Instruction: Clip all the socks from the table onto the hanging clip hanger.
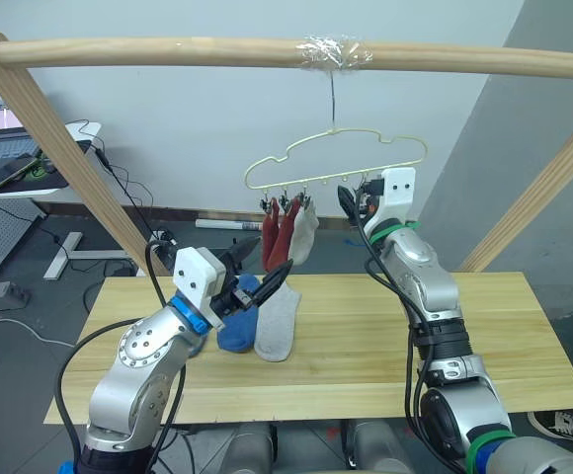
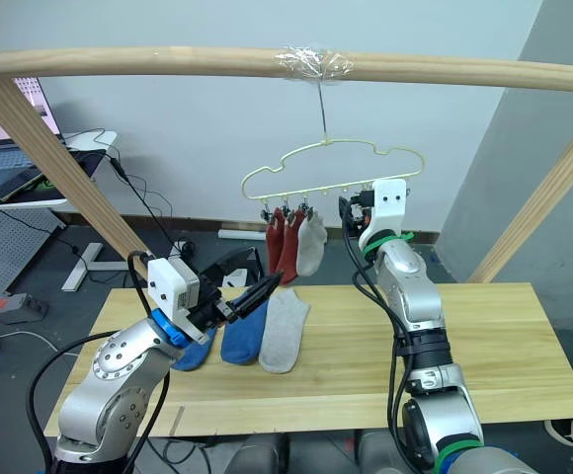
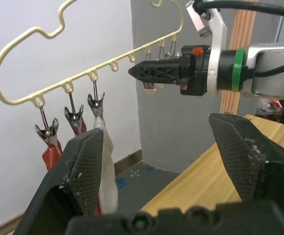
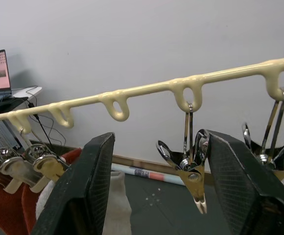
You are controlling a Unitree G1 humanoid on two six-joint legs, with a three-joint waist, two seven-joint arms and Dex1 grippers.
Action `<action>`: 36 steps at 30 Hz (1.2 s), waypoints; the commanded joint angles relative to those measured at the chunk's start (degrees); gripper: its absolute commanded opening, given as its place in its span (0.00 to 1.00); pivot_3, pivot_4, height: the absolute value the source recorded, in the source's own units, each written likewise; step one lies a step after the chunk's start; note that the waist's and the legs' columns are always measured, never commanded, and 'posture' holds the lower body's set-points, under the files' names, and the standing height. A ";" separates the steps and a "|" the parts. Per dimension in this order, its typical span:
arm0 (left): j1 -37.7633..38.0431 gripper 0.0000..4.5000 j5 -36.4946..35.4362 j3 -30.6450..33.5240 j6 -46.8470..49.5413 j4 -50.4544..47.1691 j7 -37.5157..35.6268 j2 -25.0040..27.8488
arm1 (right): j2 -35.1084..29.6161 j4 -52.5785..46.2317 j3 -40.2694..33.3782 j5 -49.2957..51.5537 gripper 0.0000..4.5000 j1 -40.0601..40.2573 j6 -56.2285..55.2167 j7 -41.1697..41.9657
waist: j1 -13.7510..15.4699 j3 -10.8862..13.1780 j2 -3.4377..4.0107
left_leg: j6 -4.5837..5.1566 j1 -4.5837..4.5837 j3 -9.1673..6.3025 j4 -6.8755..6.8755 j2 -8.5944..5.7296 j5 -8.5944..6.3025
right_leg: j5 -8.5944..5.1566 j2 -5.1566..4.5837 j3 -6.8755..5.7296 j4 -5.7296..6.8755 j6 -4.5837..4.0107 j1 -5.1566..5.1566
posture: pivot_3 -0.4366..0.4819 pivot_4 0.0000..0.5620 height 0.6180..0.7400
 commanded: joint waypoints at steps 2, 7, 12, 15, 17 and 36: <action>-0.57 0.84 -0.26 0.13 -0.72 -1.45 0.15 -0.19 | 0.25 0.82 -0.24 0.58 0.66 -2.27 -2.10 0.99 | 0.00 0.00 0.00 | 0.00 0.00 0.00 -0.01 0.00 0.00 | 0.00 0.00 0.00 0.00 0.00 0.00 | 0.50 0.22 1.00; -0.46 0.84 -0.31 0.50 -0.62 -1.70 0.50 -0.11 | 0.40 1.91 -0.38 0.45 0.66 -2.67 -2.96 1.13 | 0.00 0.00 0.00 | 0.00 0.00 0.00 0.00 0.00 0.00 | 0.00 0.00 0.00 0.00 0.00 0.00 | 0.51 0.23 1.00; -0.31 0.84 -0.37 0.53 -0.62 -1.75 0.59 -0.12 | 0.46 2.33 -0.47 0.33 0.66 -2.96 -3.70 0.97 | 0.00 0.00 0.01 | 0.00 0.00 -0.01 0.00 0.00 0.00 | 0.00 0.01 0.00 0.00 0.00 0.00 | 0.51 0.23 1.00; -0.49 0.84 -0.53 0.71 -0.67 -1.58 0.72 -0.26 | 0.59 2.49 -0.55 0.30 0.66 -3.14 -3.99 0.73 | 0.00 0.01 0.01 | 0.00 0.00 -0.01 0.00 0.00 0.00 | 0.00 0.01 0.00 0.00 0.00 0.00 | 0.51 0.23 1.00; -0.51 0.84 -0.83 0.72 -0.73 -1.72 0.56 -0.22 | 0.65 2.60 -0.53 0.25 0.66 -3.27 -4.14 0.60 | 0.00 0.01 0.01 | 0.00 0.00 -0.01 0.00 0.00 0.00 | 0.00 0.01 0.00 0.00 0.00 0.00 | 0.51 0.23 1.00; -1.20 0.84 -1.19 0.44 -1.03 -1.03 0.10 -0.51 | 0.92 4.00 -1.64 0.89 0.10 -3.88 -3.94 -0.05 | 0.00 0.01 0.01 | 0.00 0.00 0.00 0.00 0.01 0.00 | 0.00 0.03 0.00 0.00 -0.01 0.00 | 0.50 0.22 1.00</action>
